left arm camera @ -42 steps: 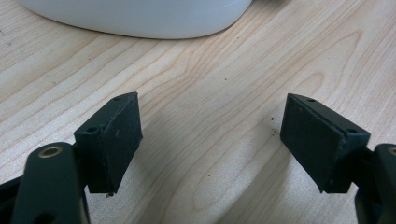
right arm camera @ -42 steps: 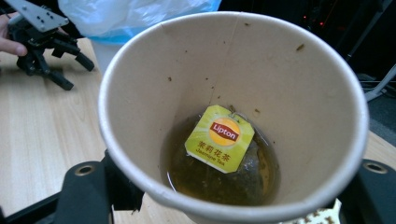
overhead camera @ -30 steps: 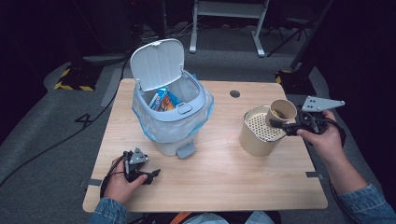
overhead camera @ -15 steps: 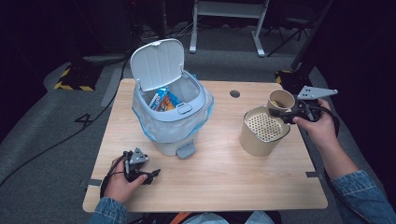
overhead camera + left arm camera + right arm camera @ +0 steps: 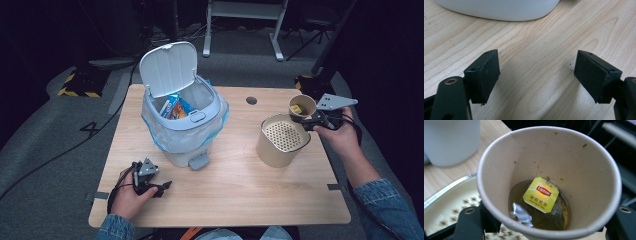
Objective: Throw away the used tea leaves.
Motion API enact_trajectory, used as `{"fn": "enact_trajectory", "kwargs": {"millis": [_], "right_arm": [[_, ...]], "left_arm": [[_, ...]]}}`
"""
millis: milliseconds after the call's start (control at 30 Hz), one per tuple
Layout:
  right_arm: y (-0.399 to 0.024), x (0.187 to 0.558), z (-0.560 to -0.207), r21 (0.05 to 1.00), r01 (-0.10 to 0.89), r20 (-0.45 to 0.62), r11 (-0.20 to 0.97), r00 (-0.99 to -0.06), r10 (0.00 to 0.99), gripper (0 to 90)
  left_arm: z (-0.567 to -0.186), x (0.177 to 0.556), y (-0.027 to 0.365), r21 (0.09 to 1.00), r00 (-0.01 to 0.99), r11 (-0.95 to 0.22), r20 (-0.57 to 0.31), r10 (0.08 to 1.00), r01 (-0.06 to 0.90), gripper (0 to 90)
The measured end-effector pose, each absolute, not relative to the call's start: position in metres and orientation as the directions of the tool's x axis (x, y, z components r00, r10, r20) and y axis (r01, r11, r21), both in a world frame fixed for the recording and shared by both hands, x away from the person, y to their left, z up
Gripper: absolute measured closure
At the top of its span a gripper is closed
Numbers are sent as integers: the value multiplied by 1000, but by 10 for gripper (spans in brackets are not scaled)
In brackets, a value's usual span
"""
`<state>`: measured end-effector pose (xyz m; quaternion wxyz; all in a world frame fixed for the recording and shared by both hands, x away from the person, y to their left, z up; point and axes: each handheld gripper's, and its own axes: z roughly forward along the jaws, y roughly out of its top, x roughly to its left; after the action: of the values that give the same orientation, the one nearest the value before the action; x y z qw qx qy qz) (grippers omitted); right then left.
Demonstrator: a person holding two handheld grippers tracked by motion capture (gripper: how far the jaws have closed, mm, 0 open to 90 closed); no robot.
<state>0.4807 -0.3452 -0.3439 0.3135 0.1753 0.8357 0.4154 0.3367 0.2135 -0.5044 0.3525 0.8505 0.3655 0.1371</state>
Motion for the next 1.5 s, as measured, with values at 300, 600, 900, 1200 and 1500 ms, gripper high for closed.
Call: {"fn": "enact_trajectory", "kwargs": {"millis": [300,600,900,1200,1500], "right_arm": [[-345,476,-349,708,-151,-581,690,-680,447,324],[-339,466,-355,509,-274,-768,816,-573,287,330],[-327,455,-359,292,-360,-881,886,-461,104,332],[-314,444,-365,-4,-386,-944,922,-303,-131,335],[-311,436,-370,-258,-362,-933,896,-147,-328,336]], "left_arm": [[-504,337,214,699,695,-485,-24,718,526,209],[-504,337,214,700,694,-484,-24,719,525,209],[-504,337,214,699,695,-485,-24,719,526,209],[-504,337,214,700,693,-482,-27,720,528,210],[-504,337,214,698,691,-482,-24,722,529,209]]}}
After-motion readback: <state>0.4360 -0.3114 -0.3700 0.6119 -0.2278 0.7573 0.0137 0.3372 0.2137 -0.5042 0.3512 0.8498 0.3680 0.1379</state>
